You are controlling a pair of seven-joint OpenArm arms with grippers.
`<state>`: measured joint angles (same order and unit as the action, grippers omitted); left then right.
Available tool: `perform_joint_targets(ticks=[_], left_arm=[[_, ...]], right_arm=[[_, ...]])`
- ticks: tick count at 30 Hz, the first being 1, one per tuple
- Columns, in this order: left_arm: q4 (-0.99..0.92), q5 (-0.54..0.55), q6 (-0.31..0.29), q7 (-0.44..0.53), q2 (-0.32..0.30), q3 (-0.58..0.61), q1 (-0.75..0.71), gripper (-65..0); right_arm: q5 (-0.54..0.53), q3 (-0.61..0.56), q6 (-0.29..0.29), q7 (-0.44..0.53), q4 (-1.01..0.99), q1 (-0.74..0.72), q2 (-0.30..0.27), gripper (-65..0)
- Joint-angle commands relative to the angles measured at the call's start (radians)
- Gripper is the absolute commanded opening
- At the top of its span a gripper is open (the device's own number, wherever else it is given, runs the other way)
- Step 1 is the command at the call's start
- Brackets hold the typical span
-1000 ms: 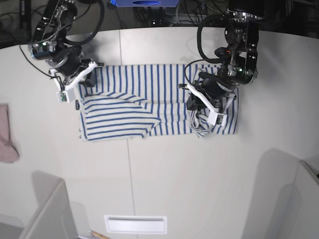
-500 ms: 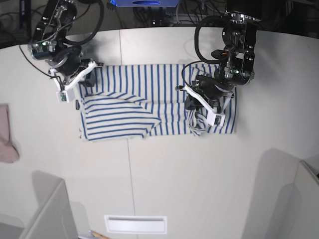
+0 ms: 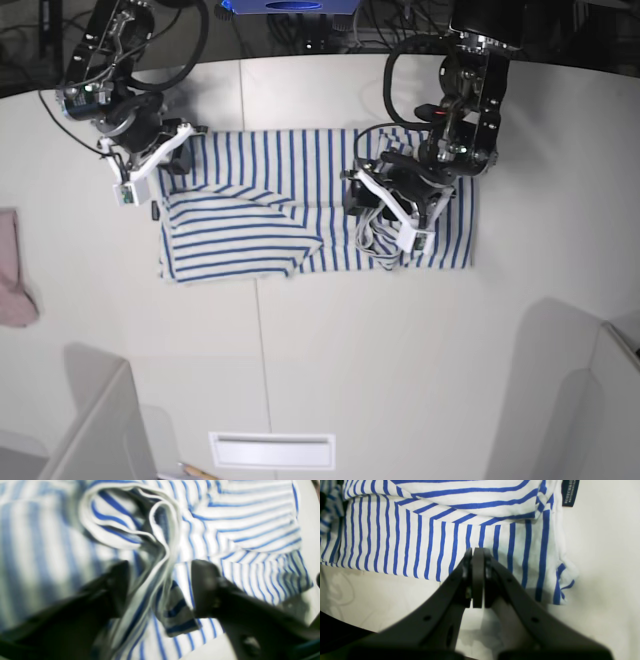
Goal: Fold the T-shirt properly
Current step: 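Fold the strip end held by the left gripper toward the right gripper, then release the left gripper and raise it away from the shirt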
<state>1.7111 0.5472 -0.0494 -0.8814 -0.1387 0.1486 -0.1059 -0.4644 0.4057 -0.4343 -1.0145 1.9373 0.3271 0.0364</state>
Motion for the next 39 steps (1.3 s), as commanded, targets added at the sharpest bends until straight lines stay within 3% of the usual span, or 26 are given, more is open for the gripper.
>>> perform_joint_targets(ticks=[1, 5, 10, 15, 17, 21, 25, 28, 30, 31, 34, 39], left_arm=[[0.002, 0.014, -0.005, 0.017, 0.003, 0.021, 0.019, -22.1], [-0.01, 0.014, -0.004, 0.018, 0.011, 0.093, 0.041, -14.2], [-0.001, 0.014, -0.004, 0.018, 0.078, 0.124, 0.05, -14.6], [0.054, 0.014, -0.004, 0.018, 0.08, 0.113, 0.03, -16.6], [0.109, 0.014, -0.002, 0.018, 0.041, 0.036, -0.012, -26.8], [0.198, 0.014, -0.002, 0.018, -0.003, -0.218, -0.116, -65.0], [0.214, 0.014, -0.01, 0.018, -0.039, -0.452, -0.194, -65.0], [0.215, 0.014, -0.01, 0.021, -0.078, -0.596, -0.257, -65.0], [0.211, 0.014, -0.013, 0.023, -0.1, -0.677, -0.292, -65.0], [0.211, 0.014, -0.023, 0.023, -0.108, -0.714, -0.306, -65.0], [0.211, 0.007, -0.109, 0.023, -0.114, -0.843, -0.343, -65.0], [0.208, -0.068, -0.237, 0.023, -0.112, -0.975, -0.383, -65.0]], right_arm=[[-0.014, 0.002, 0.001, 0.018, 0.015, -0.007, -0.005, -65.0], [-0.014, 0.002, 0.001, 0.018, 0.015, -0.006, -0.005, -65.0], [-0.014, 0.002, 0.001, 0.018, 0.015, -0.007, -0.007, -65.0], [-0.014, 0.002, 0.001, 0.018, 0.015, -0.018, -0.008, -65.0], [-0.014, 0.003, 0.001, 0.018, 0.015, -0.036, -0.033, -65.0], [-0.018, 0.003, 0.001, 0.016, 0.014, -0.079, -0.043, -65.0], [-0.018, 0.003, -0.001, -0.071, 0.0, -0.158, -0.043, -65.0], [-0.018, 0.003, -0.001, -0.151, -0.06, -0.243, -0.045, -35.9], [-0.018, 0.003, -0.002, -0.157, -0.115, -0.282, -0.053, -22.4], [-0.018, 0.005, -0.002, -0.157, -0.144, -0.305, -0.069, -18.8], [-0.02, 0.012, -0.002, -0.157, -0.264, -0.365, -0.112, -18.9], [-0.02, 0.175, -0.005, -0.177, -0.396, -0.443, -0.128, -20.3]])
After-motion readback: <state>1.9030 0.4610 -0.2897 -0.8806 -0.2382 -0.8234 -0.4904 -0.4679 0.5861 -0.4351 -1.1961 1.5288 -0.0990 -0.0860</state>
